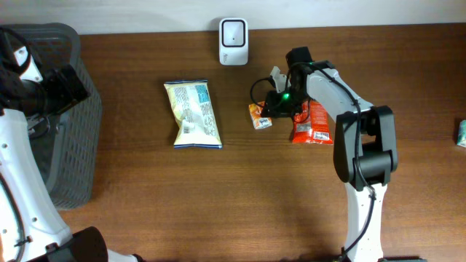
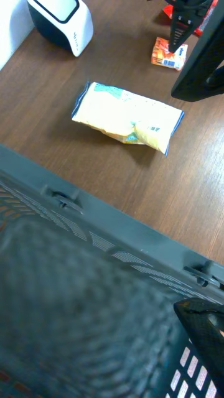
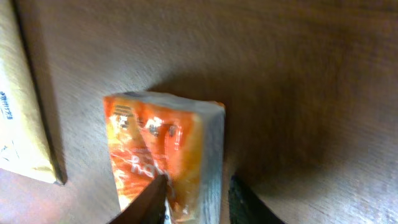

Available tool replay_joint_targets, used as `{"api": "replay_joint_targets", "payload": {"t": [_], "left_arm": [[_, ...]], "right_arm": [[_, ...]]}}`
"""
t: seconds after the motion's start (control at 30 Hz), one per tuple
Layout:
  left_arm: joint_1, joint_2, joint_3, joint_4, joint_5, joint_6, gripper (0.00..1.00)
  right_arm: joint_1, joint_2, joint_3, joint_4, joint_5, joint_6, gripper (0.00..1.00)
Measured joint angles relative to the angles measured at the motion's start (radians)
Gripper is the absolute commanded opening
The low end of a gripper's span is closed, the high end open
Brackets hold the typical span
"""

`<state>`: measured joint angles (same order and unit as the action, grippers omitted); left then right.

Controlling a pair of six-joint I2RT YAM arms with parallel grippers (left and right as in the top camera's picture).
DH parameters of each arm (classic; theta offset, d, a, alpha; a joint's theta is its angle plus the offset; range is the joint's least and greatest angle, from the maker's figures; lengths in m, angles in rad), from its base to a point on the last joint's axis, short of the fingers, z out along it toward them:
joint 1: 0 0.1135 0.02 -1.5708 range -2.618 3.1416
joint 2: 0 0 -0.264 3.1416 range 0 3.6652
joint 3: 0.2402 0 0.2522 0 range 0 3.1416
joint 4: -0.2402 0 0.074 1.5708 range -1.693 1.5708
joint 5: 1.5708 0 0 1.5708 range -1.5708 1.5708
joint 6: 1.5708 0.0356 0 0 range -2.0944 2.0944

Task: Scan the item barcode
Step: 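Lift the orange pack up to the scanner window with the right gripper, then carry the orange pack rightward and set it beside the green pack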

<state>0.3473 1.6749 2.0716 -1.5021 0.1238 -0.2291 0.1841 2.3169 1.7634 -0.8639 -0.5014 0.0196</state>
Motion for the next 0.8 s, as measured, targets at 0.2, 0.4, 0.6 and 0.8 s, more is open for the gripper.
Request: {"api": "replay_joint_targets", "payload": {"t": [0.2, 0.4, 0.6, 0.8], "left_arm": [[0.0, 0.0, 0.0, 0.0, 0.0, 0.0, 0.99], [0.0, 0.0, 0.0, 0.001, 0.0, 0.0, 0.99], [0.0, 0.0, 0.0, 0.0, 0.0, 0.0, 0.99], [0.0, 0.0, 0.0, 0.0, 0.0, 0.0, 0.99]], "right_arm": [[-0.001, -0.01, -0.014, 0.025, -0.079, 0.034, 0.04], [-0.001, -0.01, 0.235, 0.112, -0.048, 0.046, 0.04], [0.051, -0.009, 0.295, 0.503, 0.328, -0.089, 0.04], [0.232, 0.027, 0.295, 0.763, 0.64, -0.564, 0.04]]}}
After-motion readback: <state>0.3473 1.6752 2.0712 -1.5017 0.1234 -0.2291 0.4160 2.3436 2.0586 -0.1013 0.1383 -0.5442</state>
